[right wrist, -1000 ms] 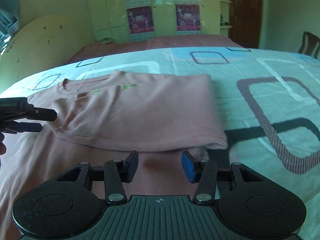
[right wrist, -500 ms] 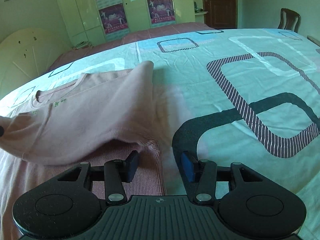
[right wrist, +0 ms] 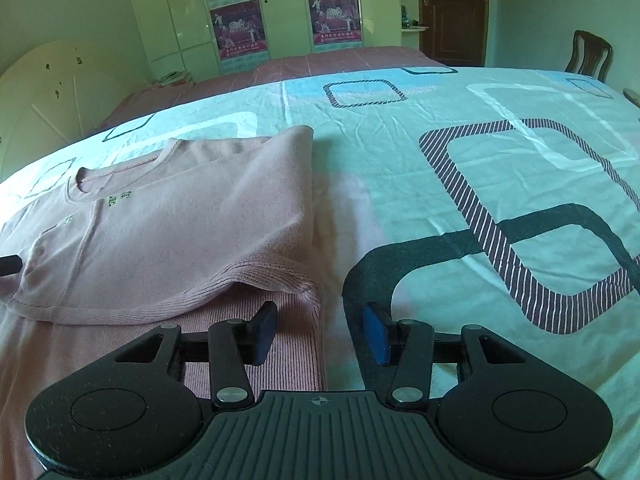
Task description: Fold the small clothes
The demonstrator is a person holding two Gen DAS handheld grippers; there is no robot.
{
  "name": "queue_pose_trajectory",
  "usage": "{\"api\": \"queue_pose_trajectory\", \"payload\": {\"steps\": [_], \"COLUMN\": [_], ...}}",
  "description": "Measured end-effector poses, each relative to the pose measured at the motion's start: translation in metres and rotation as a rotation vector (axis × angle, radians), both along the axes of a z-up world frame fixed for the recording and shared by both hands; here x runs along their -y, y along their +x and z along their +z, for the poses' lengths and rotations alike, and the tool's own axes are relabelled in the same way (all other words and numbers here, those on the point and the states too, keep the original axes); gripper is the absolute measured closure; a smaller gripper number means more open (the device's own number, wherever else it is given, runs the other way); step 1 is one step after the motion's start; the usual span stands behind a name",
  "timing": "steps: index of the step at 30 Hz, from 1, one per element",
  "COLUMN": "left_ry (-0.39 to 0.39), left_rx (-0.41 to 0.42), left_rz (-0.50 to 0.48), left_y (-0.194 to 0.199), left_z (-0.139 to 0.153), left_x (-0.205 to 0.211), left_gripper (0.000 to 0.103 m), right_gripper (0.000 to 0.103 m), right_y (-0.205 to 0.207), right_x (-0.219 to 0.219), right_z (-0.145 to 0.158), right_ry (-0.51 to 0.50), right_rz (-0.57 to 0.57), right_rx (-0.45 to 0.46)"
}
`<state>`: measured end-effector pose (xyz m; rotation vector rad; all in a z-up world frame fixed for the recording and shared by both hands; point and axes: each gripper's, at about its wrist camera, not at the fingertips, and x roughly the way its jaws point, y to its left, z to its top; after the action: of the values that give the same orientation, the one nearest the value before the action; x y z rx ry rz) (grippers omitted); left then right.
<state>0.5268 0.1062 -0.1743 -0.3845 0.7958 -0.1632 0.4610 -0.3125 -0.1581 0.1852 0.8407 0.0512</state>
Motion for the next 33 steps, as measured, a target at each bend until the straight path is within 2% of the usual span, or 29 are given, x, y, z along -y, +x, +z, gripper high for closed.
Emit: {"api": "queue_pose_trajectory", "payload": {"steps": [1, 2, 3, 4, 6, 8, 10, 12, 13, 14, 15, 16, 17, 19, 23, 25, 27, 30, 32, 33], "left_ry": [0.002, 0.01, 0.016, 0.015, 0.045, 0.092, 0.111, 0.129, 0.127, 0.126, 0.129, 0.132, 0.136, 0.137, 0.121, 0.091, 0.038, 0.015, -0.003, 0.001], "left_rx": [0.0, 0.0, -0.004, 0.008, 0.095, 0.126, 0.066, 0.007, -0.002, 0.005, 0.01, 0.022, 0.036, 0.032, 0.018, 0.01, 0.004, 0.008, 0.023, 0.05], "left_rz": [-0.008, -0.025, -0.041, -0.031, -0.007, 0.007, -0.032, -0.082, -0.094, -0.09, -0.083, -0.078, -0.071, -0.076, -0.093, -0.099, -0.117, -0.131, -0.154, -0.143], "left_y": [0.004, 0.01, 0.014, 0.016, 0.014, 0.017, 0.026, 0.03, 0.029, 0.026, 0.024, 0.023, 0.022, 0.025, 0.039, 0.045, 0.051, 0.054, 0.053, 0.049], "left_z": [-0.002, -0.002, -0.002, 0.002, 0.017, 0.021, 0.013, 0.001, -0.002, -0.001, 0.0, 0.002, 0.003, 0.003, 0.0, -0.002, -0.003, -0.007, -0.01, -0.008], "left_x": [0.0, 0.002, 0.002, 0.0, -0.003, -0.004, -0.003, -0.001, -0.002, -0.004, -0.007, -0.009, -0.011, -0.012, -0.009, -0.009, -0.011, -0.011, -0.01, -0.008], "left_gripper": [0.049, 0.069, 0.094, 0.098, 0.098, 0.098, 0.098, 0.098, 0.095, 0.084, 0.077, 0.063, 0.054, 0.056, 0.058, 0.059, 0.06, 0.072, 0.097, 0.098], "right_gripper": [0.056, 0.06, 0.08, 0.092, 0.092, 0.092, 0.092, 0.091, 0.089, 0.084, 0.066, 0.049, 0.045, 0.044, 0.045, 0.052, 0.053, 0.054, 0.054, 0.073], "right_y": [0.002, 0.003, 0.005, 0.005, 0.004, 0.008, 0.005, 0.002, -0.002, -0.006, -0.01, -0.011, -0.009, 0.007, 0.065, 0.095, 0.121, 0.152, 0.163, 0.165], "right_x": [-0.001, -0.001, -0.002, -0.003, -0.007, -0.01, -0.008, -0.002, 0.001, 0.005, 0.011, 0.016, 0.022, 0.028, 0.036, 0.036, 0.04, 0.052, 0.054, 0.054], "right_z": [0.0, 0.001, 0.002, 0.004, 0.006, -0.006, -0.007, -0.001, 0.003, 0.008, 0.015, 0.02, 0.024, 0.031, 0.025, 0.018, 0.009, -0.011, -0.021, -0.022], "right_ry": [0.004, 0.005, 0.002, 0.0, -0.035, -0.081, -0.073, -0.022, -0.016, -0.019, -0.009, 0.024, 0.056, 0.082, 0.174, 0.203, 0.258, 0.381, 0.438, 0.439], "right_rz": [-0.001, -0.004, -0.01, -0.014, -0.005, 0.019, 0.023, 0.051, 0.053, 0.05, 0.044, 0.046, 0.052, 0.05, 0.026, 0.032, 0.024, 0.007, 0.012, 0.034], "right_rx": [0.011, 0.02, 0.03, 0.043, 0.062, 0.012, 0.02, 0.021, 0.035, 0.059, 0.089, 0.117, 0.138, 0.159, 0.132, 0.113, 0.093, 0.023, -0.007, -0.004]}}
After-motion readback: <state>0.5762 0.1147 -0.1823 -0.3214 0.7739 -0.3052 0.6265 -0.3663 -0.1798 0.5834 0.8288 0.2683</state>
